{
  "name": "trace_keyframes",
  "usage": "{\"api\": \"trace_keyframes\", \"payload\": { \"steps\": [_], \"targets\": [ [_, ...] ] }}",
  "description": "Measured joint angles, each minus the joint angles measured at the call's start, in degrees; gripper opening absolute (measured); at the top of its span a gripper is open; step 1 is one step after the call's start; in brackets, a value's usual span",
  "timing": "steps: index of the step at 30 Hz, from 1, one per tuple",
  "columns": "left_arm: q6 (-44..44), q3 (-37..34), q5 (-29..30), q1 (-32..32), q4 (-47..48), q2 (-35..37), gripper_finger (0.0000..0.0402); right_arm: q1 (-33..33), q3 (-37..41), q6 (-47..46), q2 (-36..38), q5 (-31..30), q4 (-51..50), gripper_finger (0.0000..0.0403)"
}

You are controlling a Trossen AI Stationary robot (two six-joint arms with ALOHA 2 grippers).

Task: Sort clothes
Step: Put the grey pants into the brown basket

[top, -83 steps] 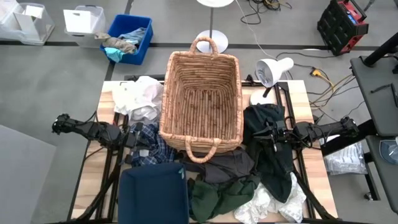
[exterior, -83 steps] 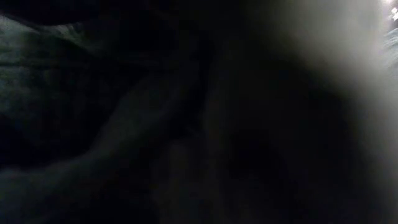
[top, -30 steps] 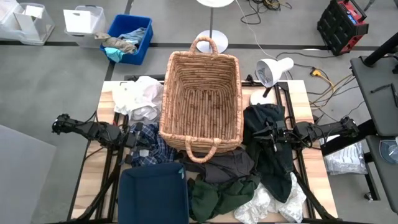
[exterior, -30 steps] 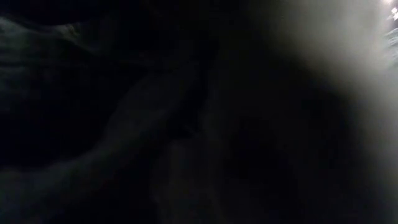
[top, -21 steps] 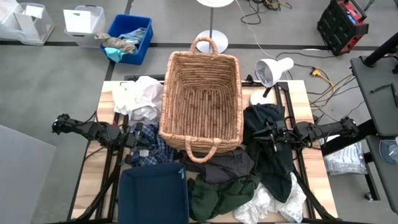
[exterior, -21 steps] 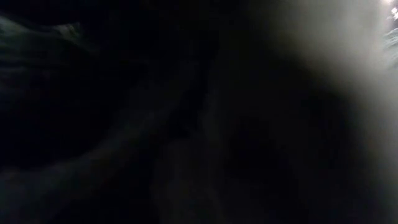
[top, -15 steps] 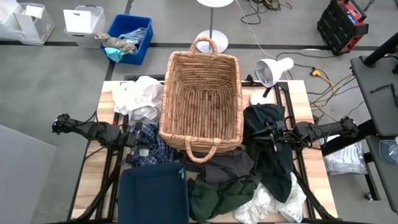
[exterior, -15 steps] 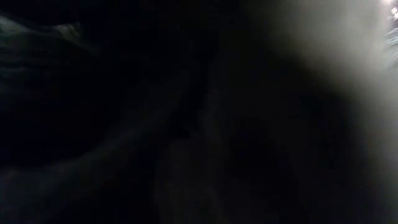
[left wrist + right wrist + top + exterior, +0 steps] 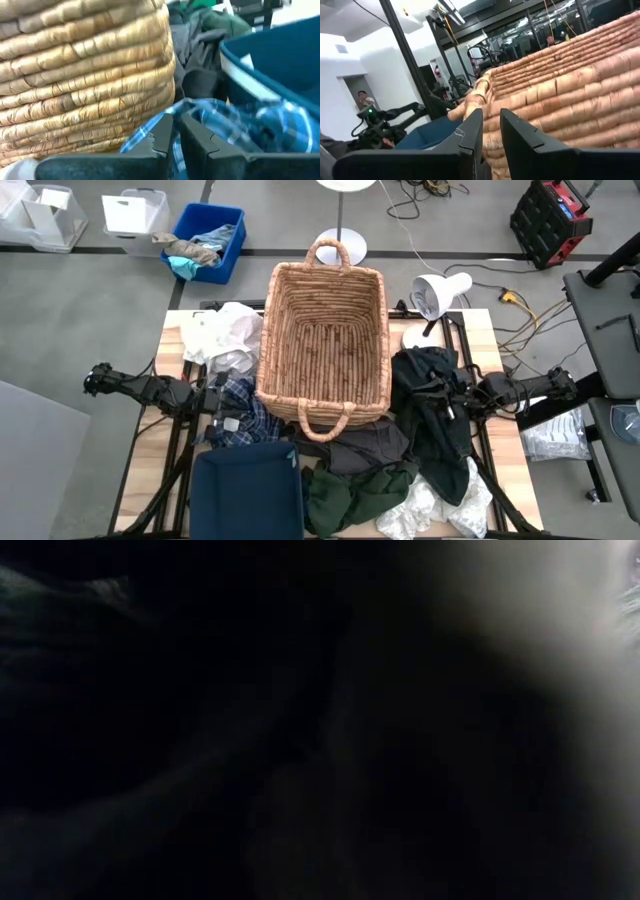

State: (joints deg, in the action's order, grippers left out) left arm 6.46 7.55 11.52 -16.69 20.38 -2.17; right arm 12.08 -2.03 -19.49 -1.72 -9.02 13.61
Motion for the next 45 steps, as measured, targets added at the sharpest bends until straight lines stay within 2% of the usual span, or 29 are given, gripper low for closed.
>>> {"api": "trace_keyframes", "payload": {
  "steps": [7, 13, 18, 23, 28, 33, 39, 45],
  "targets": [
    [-7.52, 2.1, -0.1, 0.0, -4.35, 0.0, 0.0016, 0.0, -4.37, 0.95, -1.15, -0.04, -0.27, 0.0071],
    [-3.81, 9.03, -2.22, 0.0, -4.48, 0.01, 0.0016, 0.0, -10.46, 3.36, -5.62, -0.88, -4.54, 0.0084],
    [-5.83, 16.1, -2.55, 0.0, -5.12, 0.0, 0.0016, -0.01, -17.3, 2.66, -11.8, -4.56, -6.49, 0.0093],
    [-4.65, 21.55, -2.66, 0.0, -7.98, 0.0, 0.0016, 0.0, -24.7, 3.47, -18.22, -4.55, -7.4, 0.0095],
    [-2.61, 24.34, -2.66, 0.0, -11.5, 0.02, 0.0016, -0.02, -31.14, 3.63, -23.72, -4.57, -7.5, 0.0084],
    [-2.49, 23.8, -2.67, 0.0, -14.57, 0.02, 0.0016, -0.01, -37.07, 3.57, -28.02, -4.56, -8.58, 0.007],
    [-2.91, 23.58, -2.59, 0.0, -19.05, 0.02, 0.0016, -0.02, -46.27, 2.97, -32.22, -4.55, -17.45, 0.006],
    [-3.51, 23.58, -1.58, 0.01, -25.96, 0.01, 0.0016, 0.0, -58.6, 1.31, -36.48, -3.86, -33.4, 0.0063]
  ]
}}
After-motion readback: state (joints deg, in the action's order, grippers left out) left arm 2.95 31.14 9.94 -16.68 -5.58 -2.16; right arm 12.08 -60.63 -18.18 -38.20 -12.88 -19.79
